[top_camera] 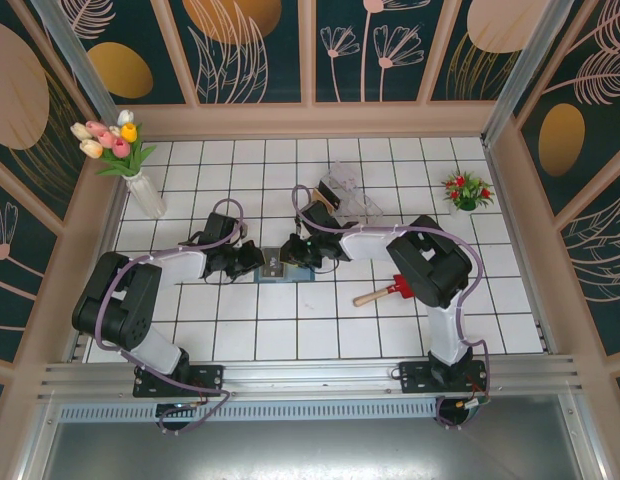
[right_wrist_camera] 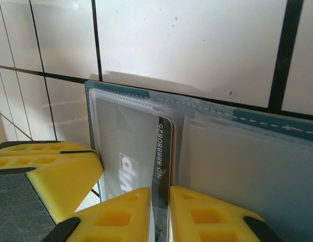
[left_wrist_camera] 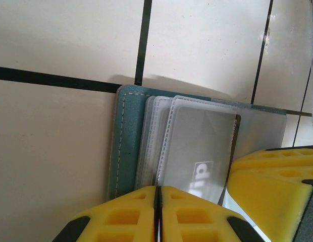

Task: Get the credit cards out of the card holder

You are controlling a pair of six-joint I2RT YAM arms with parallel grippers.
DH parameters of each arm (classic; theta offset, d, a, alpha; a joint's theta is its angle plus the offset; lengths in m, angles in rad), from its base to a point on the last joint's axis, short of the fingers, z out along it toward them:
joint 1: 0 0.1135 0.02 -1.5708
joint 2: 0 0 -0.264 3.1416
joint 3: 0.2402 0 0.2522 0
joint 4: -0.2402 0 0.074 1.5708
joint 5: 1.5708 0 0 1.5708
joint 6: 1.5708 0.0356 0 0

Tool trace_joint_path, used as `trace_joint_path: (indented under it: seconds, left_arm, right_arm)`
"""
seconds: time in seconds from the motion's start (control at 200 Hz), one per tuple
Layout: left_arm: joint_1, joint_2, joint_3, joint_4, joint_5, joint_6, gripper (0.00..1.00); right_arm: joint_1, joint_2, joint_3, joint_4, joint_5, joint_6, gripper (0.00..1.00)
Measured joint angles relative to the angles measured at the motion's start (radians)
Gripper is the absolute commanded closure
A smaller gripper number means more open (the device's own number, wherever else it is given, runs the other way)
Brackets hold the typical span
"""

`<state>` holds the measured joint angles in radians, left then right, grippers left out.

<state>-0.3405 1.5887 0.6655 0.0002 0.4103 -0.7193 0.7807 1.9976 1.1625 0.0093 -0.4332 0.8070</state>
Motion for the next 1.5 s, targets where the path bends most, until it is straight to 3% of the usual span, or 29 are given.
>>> trace_joint_path:
  seconds: [0.32,0.596,0.761,1.501]
  left_arm:
    - [0.0,0.0,-0.004,0.008,0.0,0.0,0.88]
    - [0.0,0.0,-0.006,0.013,0.0,0.0,0.85]
    - [-0.002,-0.006,-0.006,0.013,-0.005,-0.008,0.82]
    - [-0.008,-0.016,0.014,-0.047,-0.049,0.005,0.87]
  right_arm:
    - [0.0,0.008,0.006,0.001,-0.009,-0.009,0.85]
    - [-0.004,0.009,0.005,0.002,-0.01,-0.006,0.97]
    - [-0.009,0.008,-0.001,0.009,-0.012,-0.009,0.98]
    - [-0.026,-0.045,-0.053,-0.003,-0.012,-0.016,0.97]
